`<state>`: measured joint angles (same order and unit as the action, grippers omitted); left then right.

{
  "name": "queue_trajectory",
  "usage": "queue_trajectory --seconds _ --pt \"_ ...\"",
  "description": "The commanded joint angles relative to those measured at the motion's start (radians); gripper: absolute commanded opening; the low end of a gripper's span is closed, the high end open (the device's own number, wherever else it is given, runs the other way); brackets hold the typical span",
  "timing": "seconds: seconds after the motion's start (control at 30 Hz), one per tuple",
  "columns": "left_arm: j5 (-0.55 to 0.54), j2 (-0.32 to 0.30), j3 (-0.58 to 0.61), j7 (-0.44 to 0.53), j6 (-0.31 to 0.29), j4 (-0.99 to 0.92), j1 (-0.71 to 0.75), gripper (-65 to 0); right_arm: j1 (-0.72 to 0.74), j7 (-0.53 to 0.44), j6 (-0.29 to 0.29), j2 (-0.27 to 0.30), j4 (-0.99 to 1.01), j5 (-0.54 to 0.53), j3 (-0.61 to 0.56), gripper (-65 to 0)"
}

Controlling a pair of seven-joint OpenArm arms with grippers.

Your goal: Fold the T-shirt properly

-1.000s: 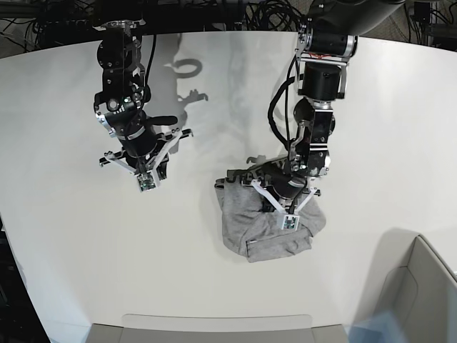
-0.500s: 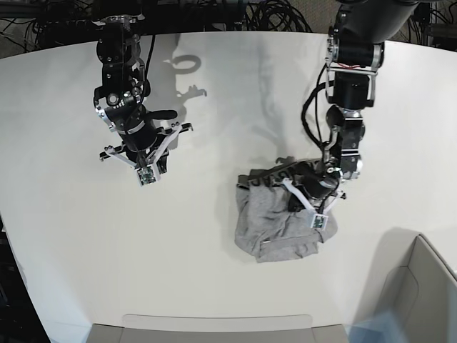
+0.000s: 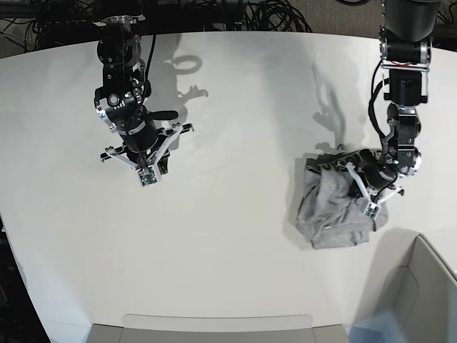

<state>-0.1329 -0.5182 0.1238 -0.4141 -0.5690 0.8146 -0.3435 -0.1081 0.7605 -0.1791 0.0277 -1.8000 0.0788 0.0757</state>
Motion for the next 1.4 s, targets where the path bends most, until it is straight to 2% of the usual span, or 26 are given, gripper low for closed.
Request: queue_trajectory --seconds 0.0,0.1,0.3,0.4,0.5,0.63,0.8,1.0,1.1,1.23,1.3,1.37 --pt "0.091 -0.030 0.003 -0.096 0.030 -0.019 0.022 -65.0 0.014 -0.023 0.000 0.002 -0.019 -0.004 0.002 -62.7" --pt "0.105 -0.053 -0.003 -0.065 0.030 -0.011 0.059 -65.0 0.014 -0.023 0.000 0.004 -0.019 -0.003 0.000 -62.7" --pt "0.105 -0.047 -0.028 -0.062 0.034 0.056 0.059 -65.0 0.014 -0.023 0.000 -0.001 -0.039 -0.009 -0.004 -62.7" --pt "0.105 -0.035 -0.086 -0.070 0.036 0.168 0.070 -65.0 0.014 -0.023 -0.001 0.001 -0.067 -0.004 -0.004 -62.7" --pt "0.105 -0.009 -0.200 -0.070 0.036 0.300 0.114 -65.0 0.012 -0.023 -0.001 0.001 -0.102 -0.009 -0.006 -62.7" --pt "0.105 0.065 -0.324 -0.068 0.034 0.521 0.174 -65.0 -0.002 -0.023 -0.001 -0.001 -0.133 -0.009 -0.007 -62.7" --pt "0.105 0.138 -0.387 -0.070 0.036 0.756 0.291 -65.0 -0.075 -0.025 -0.001 0.002 -0.211 -0.003 -0.034 -62.7" --pt "0.105 0.287 -0.537 -0.070 0.030 1.044 0.512 -65.0 -0.223 -0.031 -0.001 0.002 -0.266 -0.003 -0.073 -62.7" --pt "0.101 0.361 -0.594 -0.070 0.030 1.139 0.599 -65.0 -0.287 -0.032 -0.001 -0.004 -0.268 -0.003 -0.073 -62.7" --pt "0.100 0.412 -0.629 -0.056 0.028 1.184 0.726 -65.0 -0.374 -0.035 0.002 -0.028 -0.271 -0.003 -0.075 -62.7" --pt "0.100 0.444 -0.642 -0.056 0.028 1.198 0.786 -65.0 -0.442 -0.086 0.002 -0.058 -0.271 -0.001 -0.073 -62.7" --pt "0.100 0.473 -0.659 -0.055 0.027 1.207 0.844 -65.0 -0.534 -0.194 0.002 -0.067 -0.271 -0.001 -0.072 -62.7"
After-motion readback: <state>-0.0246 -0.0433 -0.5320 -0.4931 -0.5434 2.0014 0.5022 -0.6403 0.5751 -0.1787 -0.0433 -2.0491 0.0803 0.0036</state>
